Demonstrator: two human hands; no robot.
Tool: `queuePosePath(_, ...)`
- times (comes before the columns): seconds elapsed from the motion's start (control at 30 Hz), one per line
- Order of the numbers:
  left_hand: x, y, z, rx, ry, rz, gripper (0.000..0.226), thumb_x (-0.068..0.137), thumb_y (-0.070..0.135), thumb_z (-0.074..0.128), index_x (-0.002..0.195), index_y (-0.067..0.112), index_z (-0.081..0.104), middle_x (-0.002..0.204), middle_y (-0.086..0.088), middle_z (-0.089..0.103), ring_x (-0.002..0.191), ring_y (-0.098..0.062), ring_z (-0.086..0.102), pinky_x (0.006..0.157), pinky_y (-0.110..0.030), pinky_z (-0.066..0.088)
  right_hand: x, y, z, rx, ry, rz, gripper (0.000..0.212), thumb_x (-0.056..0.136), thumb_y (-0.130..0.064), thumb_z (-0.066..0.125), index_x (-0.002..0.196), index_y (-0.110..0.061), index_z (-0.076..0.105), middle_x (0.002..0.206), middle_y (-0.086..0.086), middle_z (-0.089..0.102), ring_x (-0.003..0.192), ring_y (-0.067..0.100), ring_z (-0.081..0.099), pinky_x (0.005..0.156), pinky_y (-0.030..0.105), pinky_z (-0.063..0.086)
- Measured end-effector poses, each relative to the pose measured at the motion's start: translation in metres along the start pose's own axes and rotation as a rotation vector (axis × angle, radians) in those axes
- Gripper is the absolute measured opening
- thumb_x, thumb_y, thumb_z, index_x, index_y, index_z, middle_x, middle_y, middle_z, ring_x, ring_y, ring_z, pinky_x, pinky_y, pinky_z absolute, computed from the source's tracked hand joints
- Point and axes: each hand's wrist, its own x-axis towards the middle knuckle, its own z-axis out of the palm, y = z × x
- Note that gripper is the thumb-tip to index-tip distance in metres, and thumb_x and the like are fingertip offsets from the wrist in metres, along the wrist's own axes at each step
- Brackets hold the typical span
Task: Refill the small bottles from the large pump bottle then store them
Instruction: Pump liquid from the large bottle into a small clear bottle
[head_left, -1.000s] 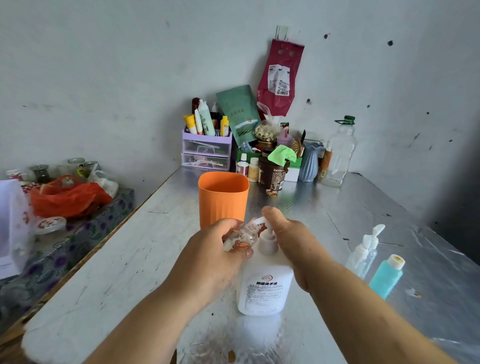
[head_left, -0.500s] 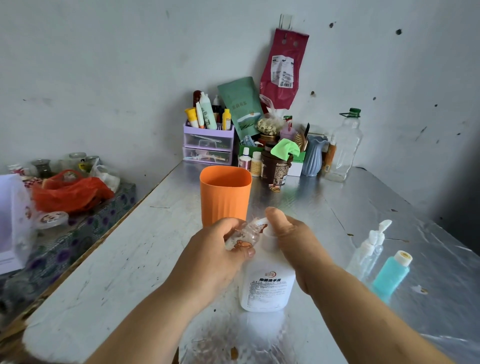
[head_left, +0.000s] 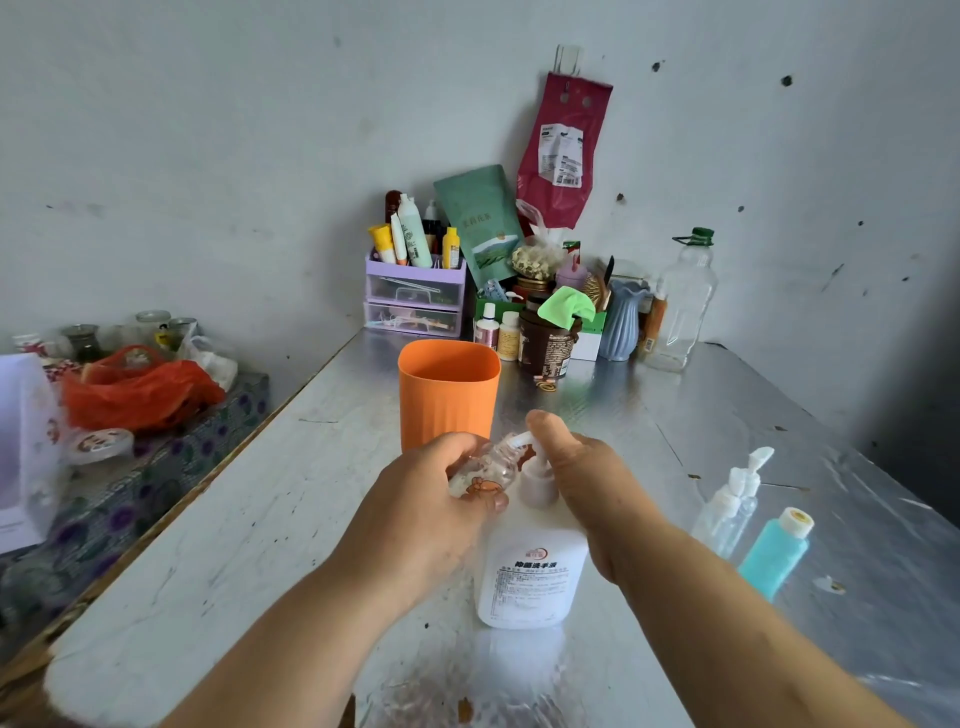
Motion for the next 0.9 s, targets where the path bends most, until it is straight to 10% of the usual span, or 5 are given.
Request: queuePosePath(0.9,-0.003,0.002,-0.001,0.018,0.005,-0.001,0.034,0.084,0.030,0.073,0.116,0.037,0.061,0.106,0.019,0.067,0.096,0.000,0.062,0.086,-0.035,0.054,0.004,0.004,-0.002,0.015,-0.010,0.022,0.037,0.082,-0.052,0.054,0.082,-0.017,0.066,0.076,0.009,0.066,0.071,0.023,0.061,0.073,0.033,0.049)
